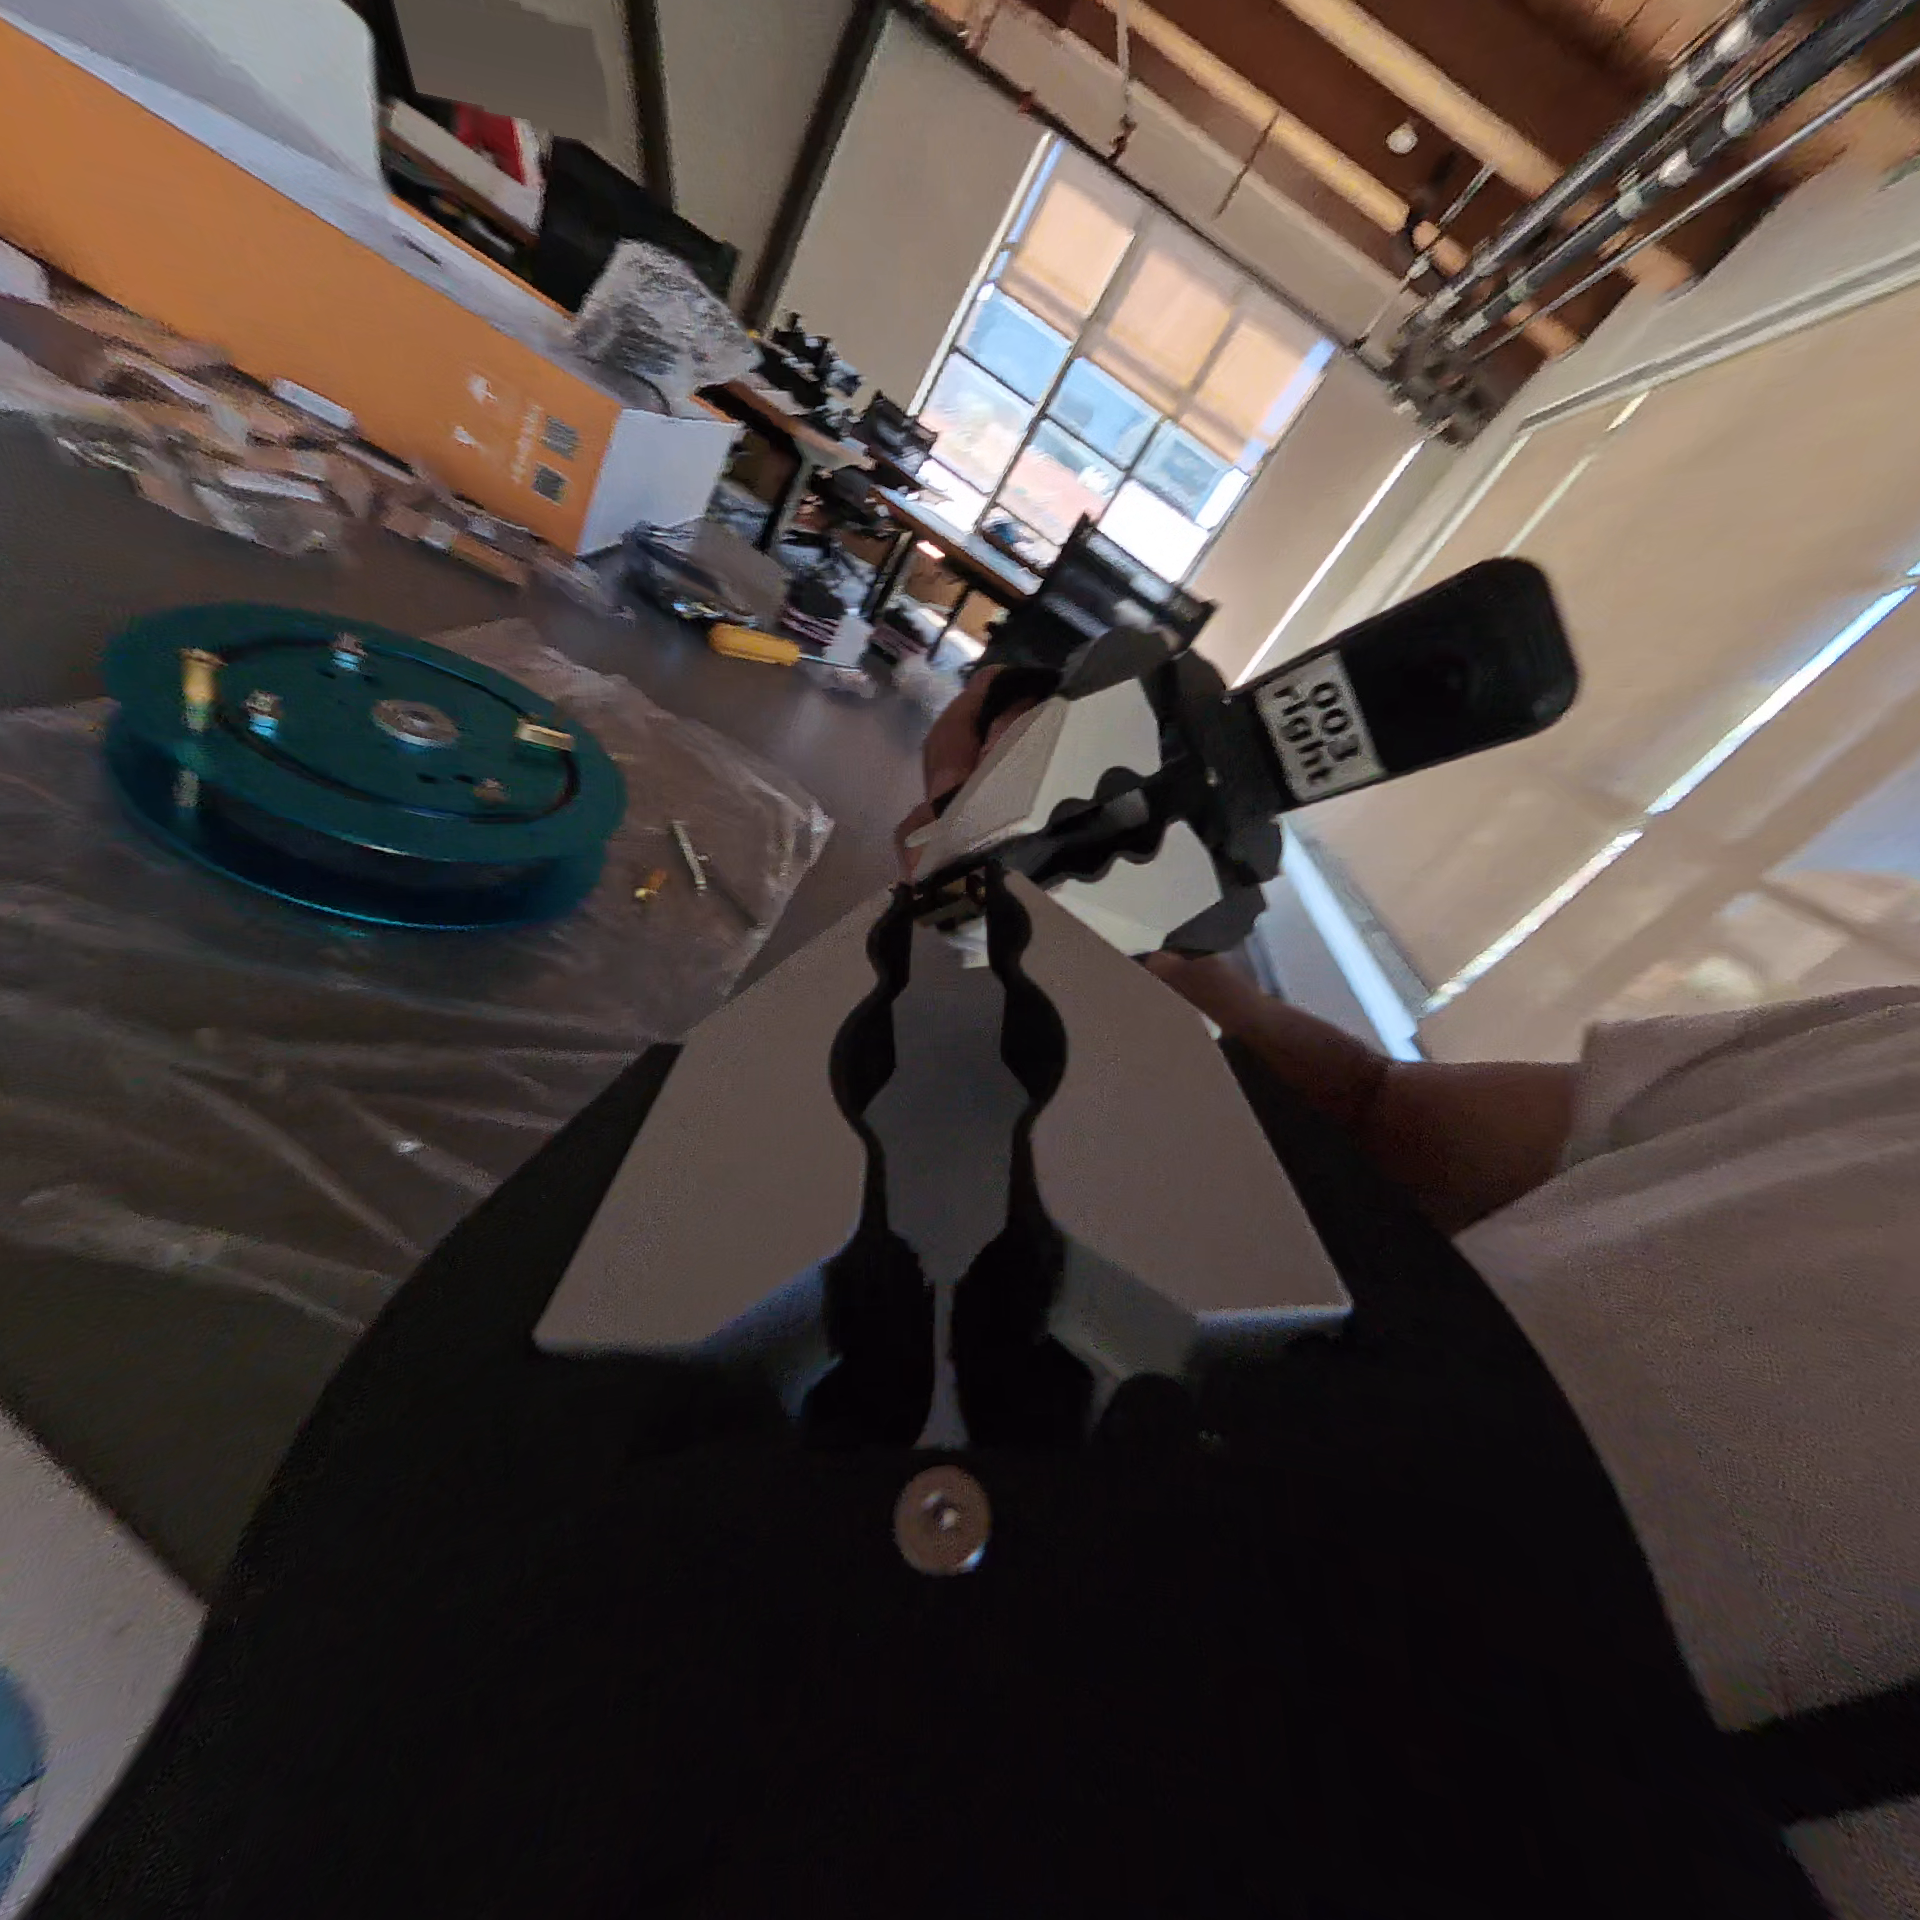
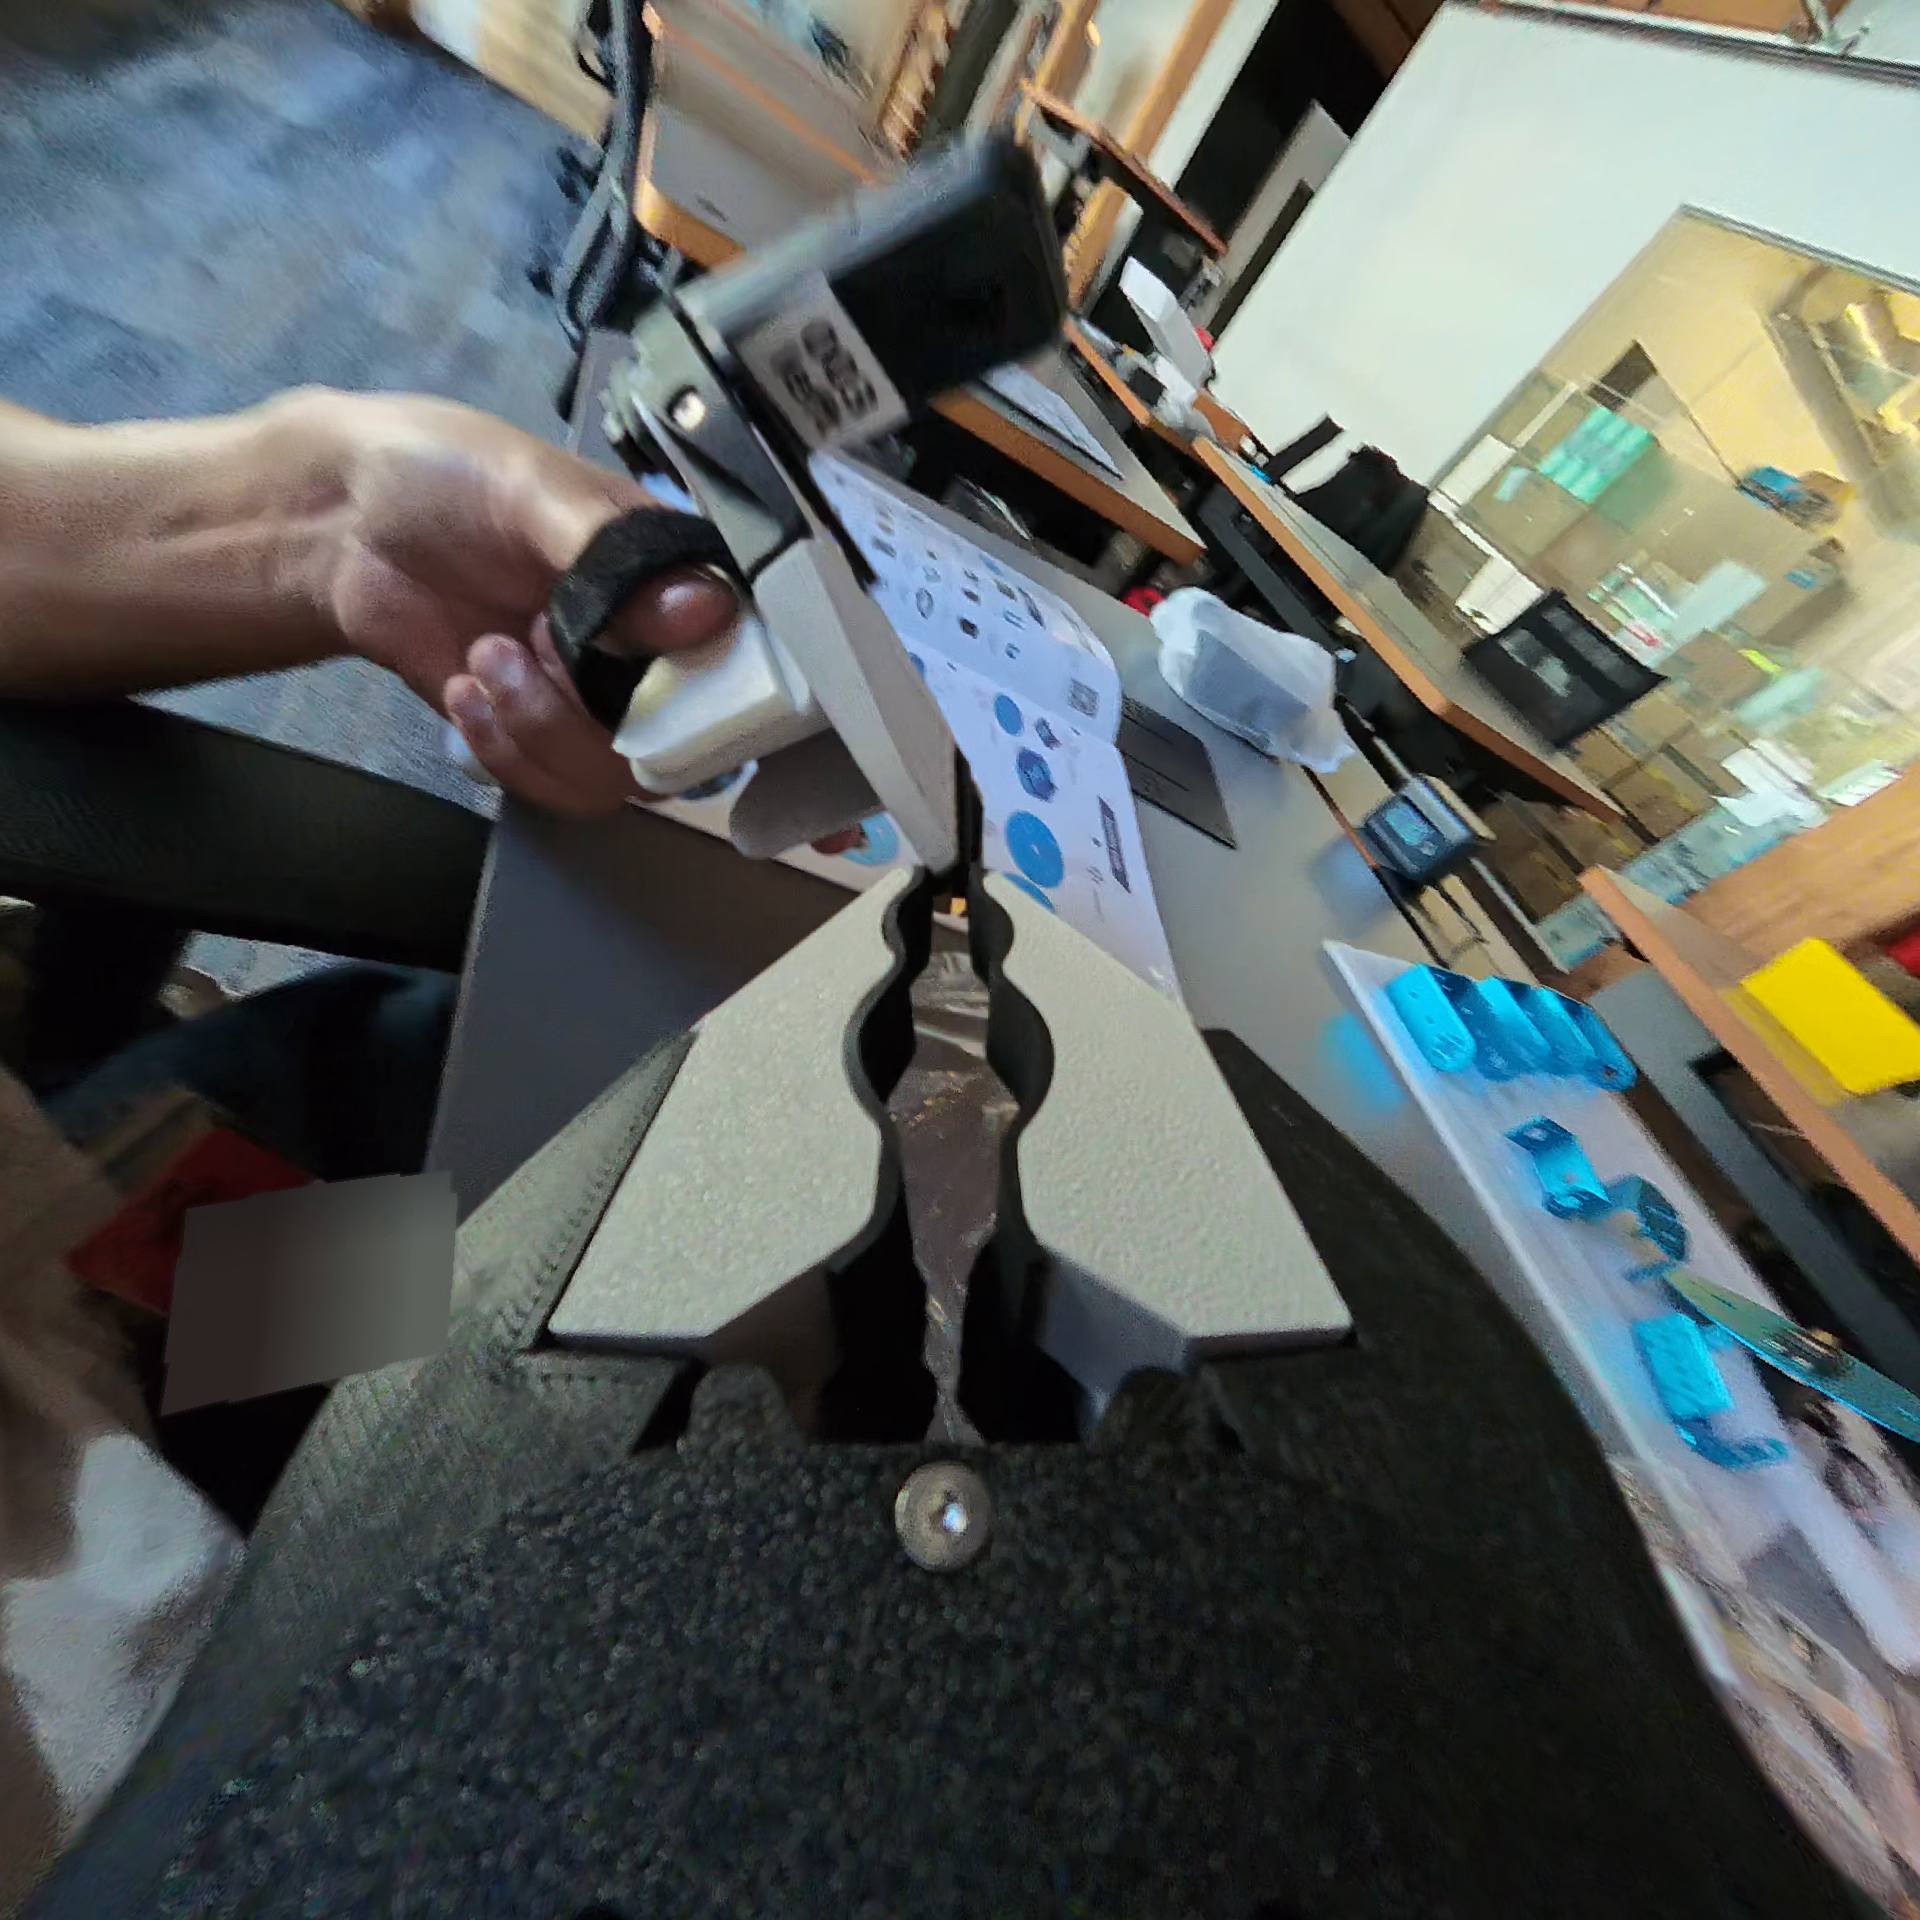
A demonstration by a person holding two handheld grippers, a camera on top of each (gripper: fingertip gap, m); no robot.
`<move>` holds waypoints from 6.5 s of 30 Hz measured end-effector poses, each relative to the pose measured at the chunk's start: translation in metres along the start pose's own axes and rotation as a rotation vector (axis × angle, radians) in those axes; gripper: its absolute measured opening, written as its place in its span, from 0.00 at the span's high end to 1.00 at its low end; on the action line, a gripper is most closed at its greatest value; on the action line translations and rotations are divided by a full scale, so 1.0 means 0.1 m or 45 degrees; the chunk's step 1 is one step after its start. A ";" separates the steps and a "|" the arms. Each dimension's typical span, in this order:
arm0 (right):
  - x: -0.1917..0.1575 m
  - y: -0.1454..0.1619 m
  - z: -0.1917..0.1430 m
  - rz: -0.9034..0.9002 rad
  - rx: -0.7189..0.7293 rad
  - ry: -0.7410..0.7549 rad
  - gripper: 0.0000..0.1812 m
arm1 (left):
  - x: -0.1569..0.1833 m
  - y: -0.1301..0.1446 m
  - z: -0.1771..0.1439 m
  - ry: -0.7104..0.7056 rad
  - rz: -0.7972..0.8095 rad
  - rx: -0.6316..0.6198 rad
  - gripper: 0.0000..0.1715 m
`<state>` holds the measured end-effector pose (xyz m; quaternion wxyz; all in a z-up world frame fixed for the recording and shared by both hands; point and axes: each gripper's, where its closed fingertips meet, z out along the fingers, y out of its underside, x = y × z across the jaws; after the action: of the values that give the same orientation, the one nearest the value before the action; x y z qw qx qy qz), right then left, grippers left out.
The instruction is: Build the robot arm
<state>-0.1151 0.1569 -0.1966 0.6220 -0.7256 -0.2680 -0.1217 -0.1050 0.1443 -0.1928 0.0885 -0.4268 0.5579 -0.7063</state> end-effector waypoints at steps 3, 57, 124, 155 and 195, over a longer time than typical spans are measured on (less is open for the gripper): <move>0.04 0.07 0.04 -0.122 -0.094 0.137 0.97 | -0.08 0.01 -0.01 -0.194 0.196 -0.067 0.92; -1.26 0.04 0.91 0.574 -0.259 0.304 0.93 | 0.72 1.19 -2.30 -0.537 0.119 0.424 0.86; 1.06 0.76 -0.84 0.476 -0.776 -0.333 0.97 | -0.25 -0.08 0.45 -0.379 0.897 -0.399 0.85; 1.22 1.39 -0.52 0.665 -0.428 -0.606 0.97 | -1.20 -0.08 1.22 -0.184 0.915 -0.681 0.95; 1.14 1.50 -0.43 0.526 -0.517 -0.501 0.97 | -1.25 -0.10 1.25 -0.224 0.809 -0.658 0.95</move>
<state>0.0669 0.1304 -0.2554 0.4129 -0.8830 -0.2004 0.0981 0.0634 0.1336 -0.2456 0.2394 -0.3003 0.8111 -0.4412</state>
